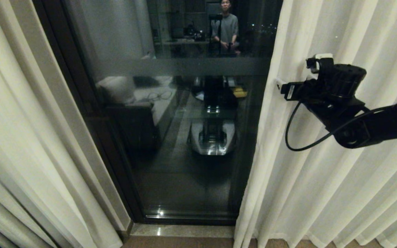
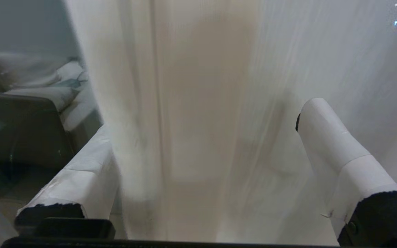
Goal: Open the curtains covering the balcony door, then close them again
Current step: Pull the inner curtains open on both sides
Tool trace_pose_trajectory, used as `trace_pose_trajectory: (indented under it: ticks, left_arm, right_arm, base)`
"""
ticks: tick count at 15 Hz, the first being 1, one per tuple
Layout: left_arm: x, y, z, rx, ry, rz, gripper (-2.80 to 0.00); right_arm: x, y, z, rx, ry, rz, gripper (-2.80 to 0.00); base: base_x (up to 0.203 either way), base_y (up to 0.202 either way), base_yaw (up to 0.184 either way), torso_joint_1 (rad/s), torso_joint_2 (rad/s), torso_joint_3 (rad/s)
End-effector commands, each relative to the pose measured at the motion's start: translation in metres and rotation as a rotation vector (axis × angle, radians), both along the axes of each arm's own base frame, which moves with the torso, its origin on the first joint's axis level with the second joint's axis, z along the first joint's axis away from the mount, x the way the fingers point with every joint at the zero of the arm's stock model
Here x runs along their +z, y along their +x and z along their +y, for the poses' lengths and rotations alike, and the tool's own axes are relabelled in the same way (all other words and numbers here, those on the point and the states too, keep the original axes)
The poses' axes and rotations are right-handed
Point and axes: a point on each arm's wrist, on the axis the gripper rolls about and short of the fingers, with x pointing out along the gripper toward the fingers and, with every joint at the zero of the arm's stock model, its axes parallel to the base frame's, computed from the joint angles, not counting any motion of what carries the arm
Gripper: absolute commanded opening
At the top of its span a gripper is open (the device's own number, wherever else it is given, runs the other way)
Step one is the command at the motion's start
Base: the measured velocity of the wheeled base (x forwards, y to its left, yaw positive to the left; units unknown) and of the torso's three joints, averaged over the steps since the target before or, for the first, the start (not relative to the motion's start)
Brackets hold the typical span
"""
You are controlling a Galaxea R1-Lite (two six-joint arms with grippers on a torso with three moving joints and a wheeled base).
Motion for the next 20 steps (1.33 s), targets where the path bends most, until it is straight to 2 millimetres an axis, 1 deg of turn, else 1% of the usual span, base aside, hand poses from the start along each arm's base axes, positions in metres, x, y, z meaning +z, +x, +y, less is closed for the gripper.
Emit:
trace_pose_trajectory:
  ticks: [1,2,3,7,13,16,20]
  left_arm:
    - [0.0,0.0,0.0,0.001,-0.001,-0.002,-2.8]
    - [0.0,0.0,0.0,0.001,-0.001,-0.001,-2.8]
    - [0.0,0.0,0.0,0.001,-0.001,-0.001,-2.8]
    - [0.0,0.0,0.0,0.001,-0.001,-0.002,-2.8]
    - [0.0,0.0,0.0,0.001,-0.001,-0.001,-2.8]
    - [0.0,0.0,0.0,0.001,-0.001,-0.001,-2.8]
    - [0.0,0.0,0.0,0.001,-0.001,-0.001,-2.8]
  right_arm:
    - [-0.009,0.006,0.002,0.001,-0.002,0.011,0.0]
    - [-0.008,0.008,0.002,0.002,0.005,0.005,0.0]
    - [-0.007,0.01,0.003,0.002,0.012,-0.003,-2.8]
    - [-0.006,0.01,0.003,0.0,0.016,-0.024,-2.8]
    - [0.011,-0.001,-0.001,-0.023,0.029,-0.071,-2.8]
    - [0.019,-0.014,-0.009,-0.04,0.03,-0.075,-2.8]
    - [0.028,-0.042,-0.029,-0.09,0.027,-0.063,-2.8]
  base:
    - [0.0,0.0,0.0,0.0,0.0,0.0]
    - [0.0,0.0,0.0,0.0,0.0,0.0]
    - [0.0,0.0,0.0,0.0,0.0,0.0]
    - [0.0,0.0,0.0,0.0,0.0,0.0]
    - [0.0,0.0,0.0,0.0,0.0,0.0]
    - [0.0,0.0,0.0,0.0,0.0,0.0]
    - [0.0,0.0,0.0,0.0,0.0,0.0]
